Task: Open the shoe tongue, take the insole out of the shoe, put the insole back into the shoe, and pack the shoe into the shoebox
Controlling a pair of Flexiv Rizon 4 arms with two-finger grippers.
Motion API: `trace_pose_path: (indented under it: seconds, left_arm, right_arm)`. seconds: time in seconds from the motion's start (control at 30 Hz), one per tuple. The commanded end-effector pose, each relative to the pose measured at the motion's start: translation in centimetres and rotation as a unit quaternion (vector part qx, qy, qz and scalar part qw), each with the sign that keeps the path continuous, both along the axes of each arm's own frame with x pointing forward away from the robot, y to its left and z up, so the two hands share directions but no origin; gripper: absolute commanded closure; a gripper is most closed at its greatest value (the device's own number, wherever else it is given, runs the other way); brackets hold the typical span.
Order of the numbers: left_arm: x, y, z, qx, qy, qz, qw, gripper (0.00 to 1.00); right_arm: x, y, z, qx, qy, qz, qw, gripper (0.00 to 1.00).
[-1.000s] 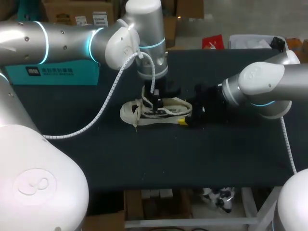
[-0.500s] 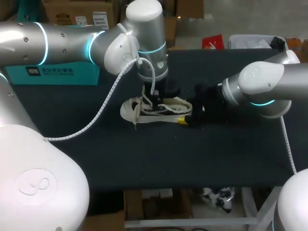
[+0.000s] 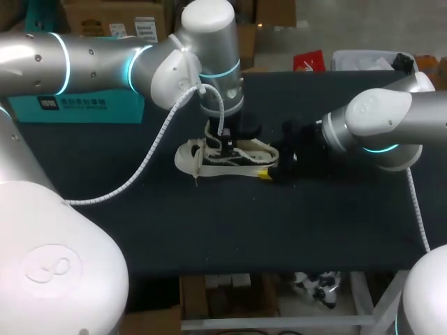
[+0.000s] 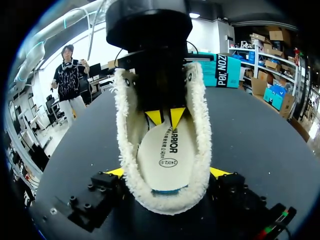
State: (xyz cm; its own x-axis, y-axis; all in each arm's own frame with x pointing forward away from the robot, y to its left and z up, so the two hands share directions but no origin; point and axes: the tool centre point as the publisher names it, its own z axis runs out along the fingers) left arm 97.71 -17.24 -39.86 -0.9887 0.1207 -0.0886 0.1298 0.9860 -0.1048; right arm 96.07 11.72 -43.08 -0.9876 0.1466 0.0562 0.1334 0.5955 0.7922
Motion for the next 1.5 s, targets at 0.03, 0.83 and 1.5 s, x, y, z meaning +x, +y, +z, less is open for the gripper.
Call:
trace_pose_path:
  seconds: [0.03, 0.83, 1.5]
  left_arm:
    - [3.1, -1.4, -7.7, -0.007, -0.004, -0.003, 1.0, 1.0]
    - [-2.2, -3.1, 6.0, -0.127, 0.064, -0.039, 0.989, 1.0]
    - [-3.0, -2.4, 9.5, -0.204, 0.133, -0.057, 0.968, 1.0]
  right_arm:
    - [-0.4, 0.1, -0.4, 0.001, 0.001, 0.003, 1.0, 1.0]
    - [-0.4, 0.1, -0.4, 0.001, 0.001, 0.003, 1.0, 1.0]
    - [-0.4, 0.1, -0.4, 0.001, 0.001, 0.003, 1.0, 1.0]
